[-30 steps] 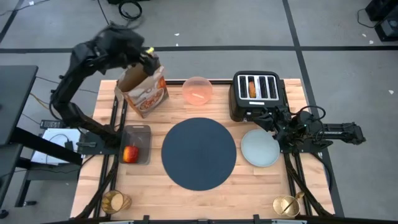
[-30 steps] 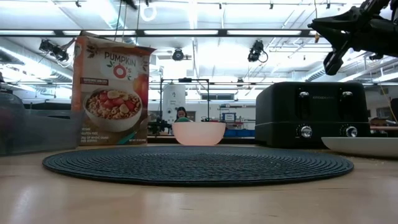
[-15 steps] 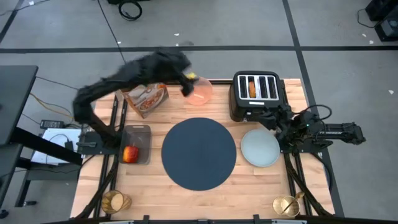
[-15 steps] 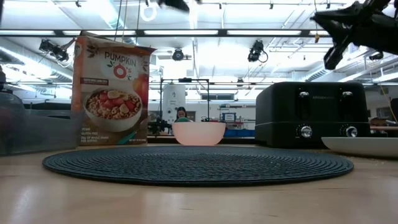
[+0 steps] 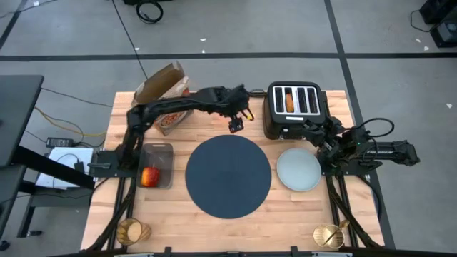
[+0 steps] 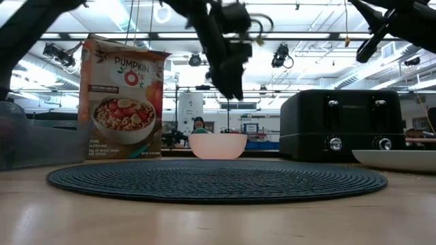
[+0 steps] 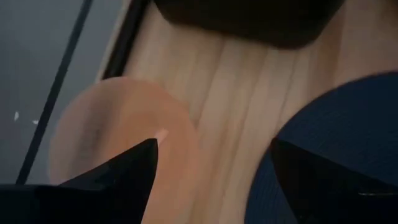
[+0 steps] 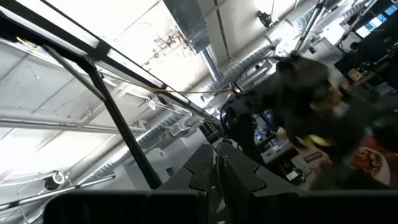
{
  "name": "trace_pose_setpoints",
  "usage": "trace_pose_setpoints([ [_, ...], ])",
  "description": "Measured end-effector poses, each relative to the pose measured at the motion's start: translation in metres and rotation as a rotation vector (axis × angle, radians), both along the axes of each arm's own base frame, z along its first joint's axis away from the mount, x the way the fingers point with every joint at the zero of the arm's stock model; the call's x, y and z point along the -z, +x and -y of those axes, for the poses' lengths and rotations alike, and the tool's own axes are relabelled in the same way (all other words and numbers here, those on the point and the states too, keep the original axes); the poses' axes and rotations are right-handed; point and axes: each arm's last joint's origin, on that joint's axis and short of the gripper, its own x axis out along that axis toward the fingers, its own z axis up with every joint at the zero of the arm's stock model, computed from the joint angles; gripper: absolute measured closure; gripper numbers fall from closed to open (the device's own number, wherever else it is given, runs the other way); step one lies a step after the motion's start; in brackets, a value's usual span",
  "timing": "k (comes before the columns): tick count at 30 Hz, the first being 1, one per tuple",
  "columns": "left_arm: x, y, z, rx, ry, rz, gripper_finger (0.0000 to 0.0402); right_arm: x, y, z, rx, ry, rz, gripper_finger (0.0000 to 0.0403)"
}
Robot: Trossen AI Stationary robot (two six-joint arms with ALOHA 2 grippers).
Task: Arrange a breakfast setting
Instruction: Put the orange bowl on the blue tablemat
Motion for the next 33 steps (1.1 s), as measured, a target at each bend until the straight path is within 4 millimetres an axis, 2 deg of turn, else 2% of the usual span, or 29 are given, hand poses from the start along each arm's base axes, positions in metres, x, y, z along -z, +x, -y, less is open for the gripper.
trace_pose_setpoints([
  [5, 0.041, 0.009, -0.014, -0.005, -0.025, -0.095, 0.0088, 0.000, 0.000, 0.000, -0.013, 0.043, 0.004, 0.0368],
  [10, 0.066, 0.005, -0.037, -0.076, -0.058, -0.154, 0.0088, 0.000, 0.000, 0.000, -0.015, 0.063, 0.006, 0.0368],
  [16, 0.069, -0.002, -0.051, -0.107, -0.131, -0.140, 0.0098, 0.000, 0.000, 0.002, 0.019, 0.090, 0.010, 0.0368],
  [20, 0.073, 0.001, -0.052, -0.102, -0.138, -0.125, 0.0131, 0.000, 0.000, 0.002, 0.036, 0.086, 0.010, 0.0368],
  [26, 0.101, 0.001, -0.048, -0.110, -0.182, -0.229, 0.0171, -0.001, -0.001, 0.002, 0.036, 0.082, 0.015, 0.0368],
  [30, 0.102, 0.001, -0.044, -0.126, -0.169, -0.259, 0.0194, -0.001, -0.001, 0.002, 0.041, 0.070, 0.016, 0.0368],
  [33, 0.102, 0.002, -0.042, -0.129, -0.162, -0.261, 0.0233, -0.001, -0.001, 0.002, 0.053, 0.052, 0.014, 0.0368],
])
